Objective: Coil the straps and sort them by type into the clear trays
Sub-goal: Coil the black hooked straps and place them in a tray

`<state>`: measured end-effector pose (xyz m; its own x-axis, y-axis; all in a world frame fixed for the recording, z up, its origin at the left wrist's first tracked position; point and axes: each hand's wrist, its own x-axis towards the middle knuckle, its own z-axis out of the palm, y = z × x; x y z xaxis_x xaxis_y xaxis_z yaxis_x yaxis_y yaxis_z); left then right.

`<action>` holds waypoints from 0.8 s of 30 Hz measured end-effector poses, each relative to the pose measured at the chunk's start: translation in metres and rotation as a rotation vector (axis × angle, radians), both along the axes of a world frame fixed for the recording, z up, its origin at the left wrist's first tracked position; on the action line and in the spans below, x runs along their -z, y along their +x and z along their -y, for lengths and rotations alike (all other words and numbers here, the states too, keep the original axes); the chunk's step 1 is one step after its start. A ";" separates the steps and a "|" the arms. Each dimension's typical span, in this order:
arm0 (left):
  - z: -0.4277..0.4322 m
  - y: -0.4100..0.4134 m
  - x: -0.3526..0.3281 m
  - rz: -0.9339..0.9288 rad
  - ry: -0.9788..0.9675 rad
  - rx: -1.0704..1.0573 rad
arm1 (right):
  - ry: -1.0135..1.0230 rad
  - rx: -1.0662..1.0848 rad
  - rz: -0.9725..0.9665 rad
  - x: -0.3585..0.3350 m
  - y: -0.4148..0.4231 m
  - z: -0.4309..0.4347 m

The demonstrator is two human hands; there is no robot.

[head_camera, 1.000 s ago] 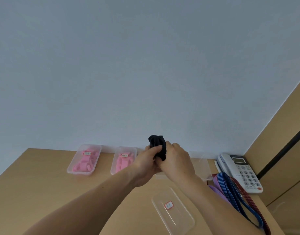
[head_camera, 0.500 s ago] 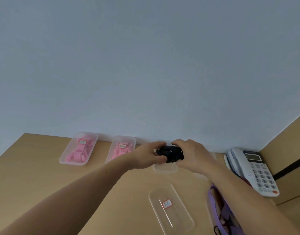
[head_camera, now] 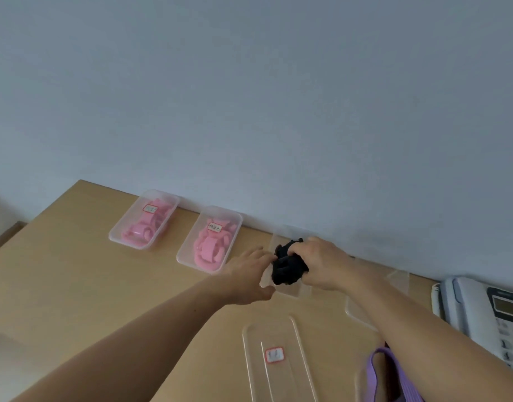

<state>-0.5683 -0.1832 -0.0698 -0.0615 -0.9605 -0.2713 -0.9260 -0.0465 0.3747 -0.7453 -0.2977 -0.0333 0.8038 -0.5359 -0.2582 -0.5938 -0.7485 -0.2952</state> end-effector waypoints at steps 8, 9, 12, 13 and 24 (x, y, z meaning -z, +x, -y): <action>0.003 -0.008 0.021 0.047 -0.018 0.021 | 0.000 -0.100 -0.087 0.034 0.006 0.011; 0.003 -0.009 0.023 0.044 -0.023 0.022 | -0.008 -0.110 -0.086 0.038 0.005 0.012; 0.002 -0.010 0.024 0.028 -0.049 0.040 | -0.092 -0.131 -0.099 0.047 0.005 0.012; 0.001 -0.011 0.024 0.022 -0.069 0.048 | -0.133 -0.144 -0.116 0.050 0.006 0.010; 0.021 -0.010 0.019 0.060 -0.143 -0.011 | 0.019 -0.038 -0.096 0.054 0.006 0.011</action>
<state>-0.5783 -0.2047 -0.0893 -0.0388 -0.9902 -0.1343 -0.9466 -0.0066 0.3224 -0.7398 -0.3087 -0.0869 0.7947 -0.4997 -0.3446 -0.5911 -0.7661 -0.2524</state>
